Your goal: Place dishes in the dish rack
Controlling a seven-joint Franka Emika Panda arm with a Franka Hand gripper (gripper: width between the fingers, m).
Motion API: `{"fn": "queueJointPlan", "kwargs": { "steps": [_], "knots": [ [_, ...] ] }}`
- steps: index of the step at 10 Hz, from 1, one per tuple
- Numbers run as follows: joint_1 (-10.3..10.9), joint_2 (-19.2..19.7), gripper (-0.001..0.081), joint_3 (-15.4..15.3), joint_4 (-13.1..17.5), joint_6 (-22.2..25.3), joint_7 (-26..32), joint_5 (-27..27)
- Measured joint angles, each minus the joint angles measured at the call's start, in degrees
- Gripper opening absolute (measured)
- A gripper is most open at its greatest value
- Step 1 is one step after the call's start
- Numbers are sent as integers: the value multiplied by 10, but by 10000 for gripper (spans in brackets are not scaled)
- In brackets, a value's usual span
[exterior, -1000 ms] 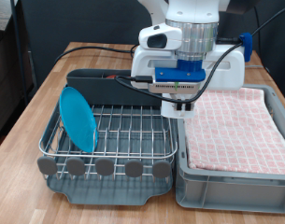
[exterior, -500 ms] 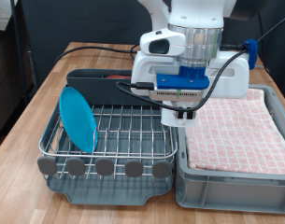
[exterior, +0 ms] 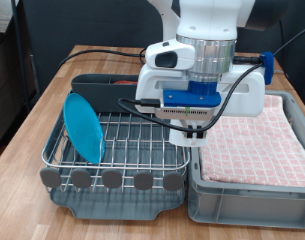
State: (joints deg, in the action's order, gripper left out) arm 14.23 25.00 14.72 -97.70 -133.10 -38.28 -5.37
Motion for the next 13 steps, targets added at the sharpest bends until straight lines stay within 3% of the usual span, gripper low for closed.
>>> {"fn": "queueJointPlan", "kwargs": {
  "steps": [13],
  "knots": [
    [-49, 105, 71, -33, 71, -37, 62, -55]
  ]
}}
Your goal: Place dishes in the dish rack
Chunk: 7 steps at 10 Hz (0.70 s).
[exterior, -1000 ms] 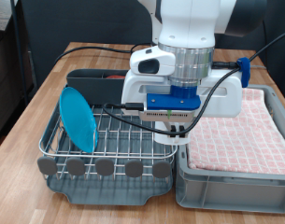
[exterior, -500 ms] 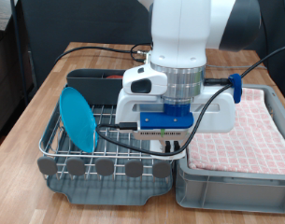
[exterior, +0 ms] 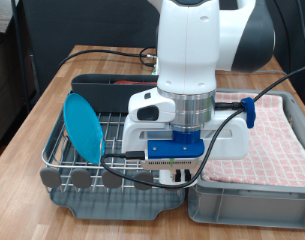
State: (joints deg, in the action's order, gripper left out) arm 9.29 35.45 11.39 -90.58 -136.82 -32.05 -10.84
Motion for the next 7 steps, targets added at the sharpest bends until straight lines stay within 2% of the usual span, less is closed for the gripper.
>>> {"fn": "queueJointPlan", "kwargs": {
  "steps": [7],
  "knots": [
    [-3, 24, 71, -1, 3, -6, 0, -6]
  ]
}}
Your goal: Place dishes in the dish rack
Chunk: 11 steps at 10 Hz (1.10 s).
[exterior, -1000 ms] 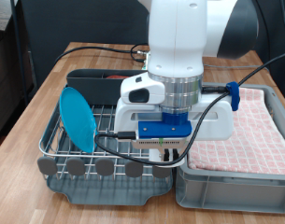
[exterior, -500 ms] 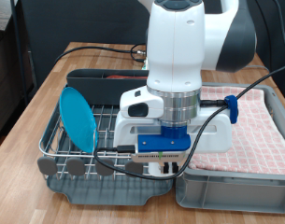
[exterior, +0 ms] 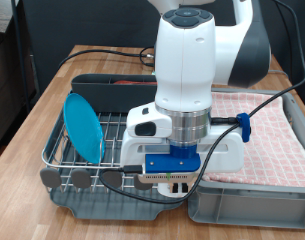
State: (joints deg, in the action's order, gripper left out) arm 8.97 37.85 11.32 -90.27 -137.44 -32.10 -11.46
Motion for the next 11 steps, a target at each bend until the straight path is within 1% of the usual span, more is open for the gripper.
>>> {"fn": "queueJointPlan", "kwargs": {
  "steps": [3, 4, 5, 6, 7, 9, 10, 11],
  "knots": [
    [-1, 3, 71, 0, 2, 0, 0, -5],
    [-2, 5, 71, -1, 4, 8, 0, -7],
    [-5, 7, 149, -4, 12, 29, 2, -7],
    [-9, 8, 329, -8, 23, 56, 5, -8],
    [-14, 8, 329, -13, 36, 87, 10, -9],
    [-23, 8, 689, -23, 64, 158, 17, -17],
    [-26, 8, 689, -25, 77, 195, 17, -20],
    [-26, 7, 777, -25, 91, 236, 11, -20]
  ]
}}
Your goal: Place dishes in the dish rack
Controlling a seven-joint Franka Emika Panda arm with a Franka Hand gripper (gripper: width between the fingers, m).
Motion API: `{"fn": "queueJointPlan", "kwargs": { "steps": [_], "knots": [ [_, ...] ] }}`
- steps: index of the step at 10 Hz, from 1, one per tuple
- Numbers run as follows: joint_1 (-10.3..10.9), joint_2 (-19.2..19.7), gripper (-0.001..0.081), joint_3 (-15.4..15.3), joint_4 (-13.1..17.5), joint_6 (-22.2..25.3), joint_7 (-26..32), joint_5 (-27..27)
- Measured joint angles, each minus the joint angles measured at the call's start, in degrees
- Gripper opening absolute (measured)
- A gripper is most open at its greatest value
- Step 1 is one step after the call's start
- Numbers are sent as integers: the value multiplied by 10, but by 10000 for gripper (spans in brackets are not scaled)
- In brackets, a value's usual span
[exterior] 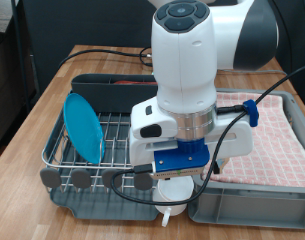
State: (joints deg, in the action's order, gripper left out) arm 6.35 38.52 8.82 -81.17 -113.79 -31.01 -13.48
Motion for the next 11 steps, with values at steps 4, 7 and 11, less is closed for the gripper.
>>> {"fn": "queueJointPlan", "kwargs": {
  "steps": [4, 7, 11],
  "knots": [
    [7, -29, 797, 5, 8, 47, -24, 7],
    [22, -65, 802, 12, -7, 57, -53, 27],
    [40, -121, 802, 15, -50, 66, -100, 51]
  ]
}}
